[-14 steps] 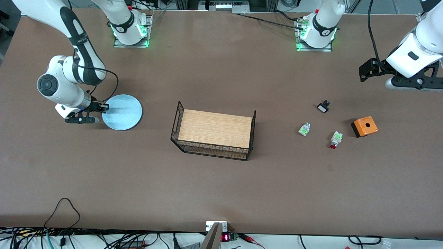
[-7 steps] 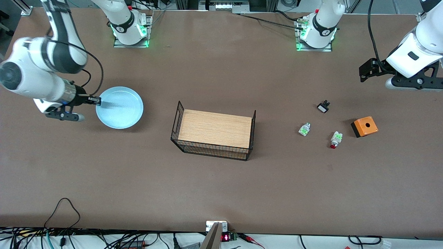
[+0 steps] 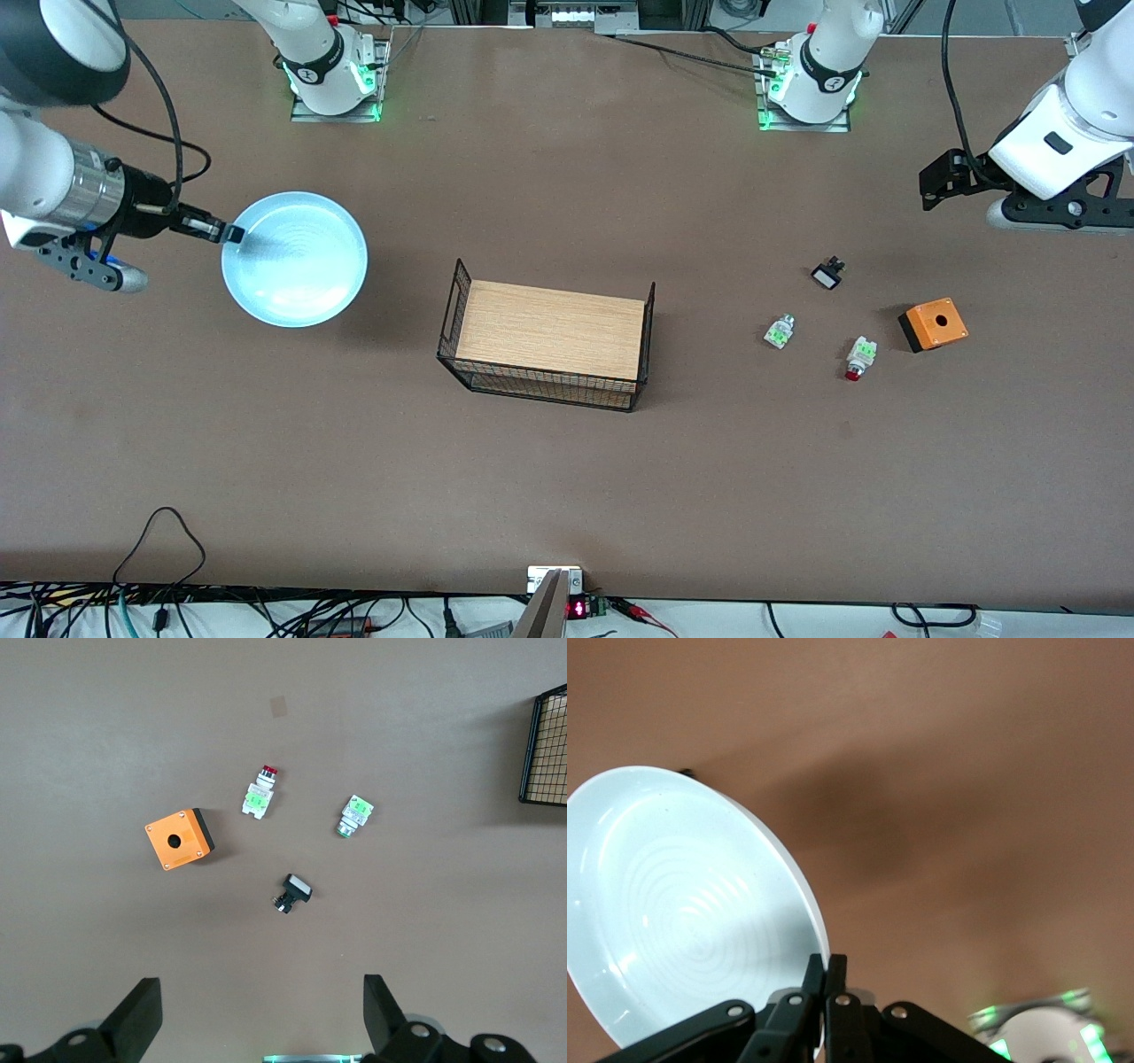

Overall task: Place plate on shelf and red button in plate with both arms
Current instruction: 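Lift the blue plate with the right gripper, then carry the plate over the basket and lower it onto the wood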

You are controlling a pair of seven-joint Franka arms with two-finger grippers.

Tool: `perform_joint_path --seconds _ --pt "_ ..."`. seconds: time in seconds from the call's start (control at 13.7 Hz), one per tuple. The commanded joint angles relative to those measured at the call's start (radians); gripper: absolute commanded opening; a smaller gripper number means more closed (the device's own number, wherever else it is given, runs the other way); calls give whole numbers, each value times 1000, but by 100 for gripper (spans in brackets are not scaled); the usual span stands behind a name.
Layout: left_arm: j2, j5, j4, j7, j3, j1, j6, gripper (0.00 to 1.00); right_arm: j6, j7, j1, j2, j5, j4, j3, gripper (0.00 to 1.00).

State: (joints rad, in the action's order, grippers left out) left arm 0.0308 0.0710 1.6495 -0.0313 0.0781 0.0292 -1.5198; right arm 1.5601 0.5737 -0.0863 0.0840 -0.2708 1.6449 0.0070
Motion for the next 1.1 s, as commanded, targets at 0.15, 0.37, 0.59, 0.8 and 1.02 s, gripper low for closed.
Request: perform_joint_path --seconds 0.15,0.37,0.59,0.8,1.02 --pt "-3 -7 -20 11 0 -8 21 100 -20 507 -189 48 -70 -120 8 0" --pt "-3 -7 -20 11 0 -8 21 100 33 687 -304 103 -67 -163 8 0" --pt "-3 -7 -20 11 0 -8 21 100 153 810 -398 149 -58 -165 8 0" --pt "-3 -8 -20 11 0 -9 21 100 228 856 -452 197 -50 -165 7 0" --pt "-3 -8 -20 11 0 -11 23 100 285 890 -498 240 -21 -163 7 0"
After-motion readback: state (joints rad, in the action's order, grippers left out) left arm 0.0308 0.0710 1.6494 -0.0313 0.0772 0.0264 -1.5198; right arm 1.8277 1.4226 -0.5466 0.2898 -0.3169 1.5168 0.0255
